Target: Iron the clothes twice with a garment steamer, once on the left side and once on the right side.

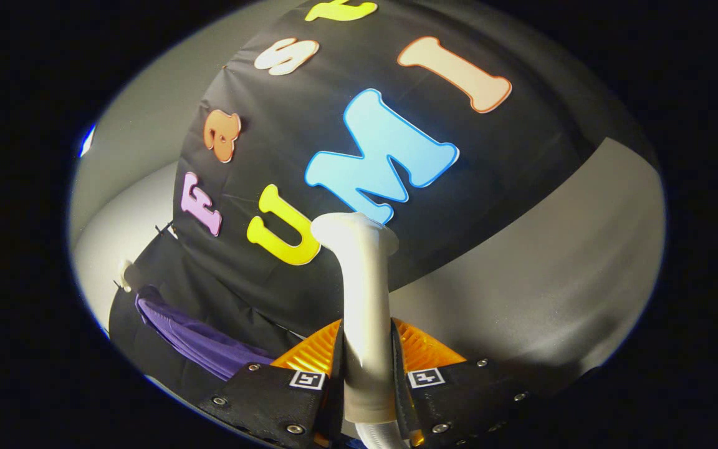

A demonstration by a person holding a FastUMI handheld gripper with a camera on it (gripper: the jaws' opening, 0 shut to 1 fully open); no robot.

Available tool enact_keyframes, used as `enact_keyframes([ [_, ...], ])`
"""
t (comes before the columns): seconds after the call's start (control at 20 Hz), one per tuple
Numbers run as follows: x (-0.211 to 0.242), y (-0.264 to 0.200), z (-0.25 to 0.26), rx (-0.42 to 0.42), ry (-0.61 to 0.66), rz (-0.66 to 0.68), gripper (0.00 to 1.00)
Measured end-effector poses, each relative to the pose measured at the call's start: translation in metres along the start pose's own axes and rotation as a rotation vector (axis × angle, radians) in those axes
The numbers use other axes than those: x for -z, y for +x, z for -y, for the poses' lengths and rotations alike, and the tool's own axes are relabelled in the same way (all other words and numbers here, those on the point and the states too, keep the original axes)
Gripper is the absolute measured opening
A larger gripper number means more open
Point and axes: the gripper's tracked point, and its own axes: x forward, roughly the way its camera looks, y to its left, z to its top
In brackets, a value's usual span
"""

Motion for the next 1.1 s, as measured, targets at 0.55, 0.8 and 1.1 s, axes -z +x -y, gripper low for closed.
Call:
enact_keyframes([
  [0.55, 0.093, -0.085, -0.06, 0.05, -0.178, 0.098, 0.34],
  [0.8, 0.14, -0.118, -0.098, 0.054, -0.261, 0.156, 0.34],
  [1.1, 0.191, -0.151, -0.139, 0.077, -0.35, 0.248, 0.34],
])
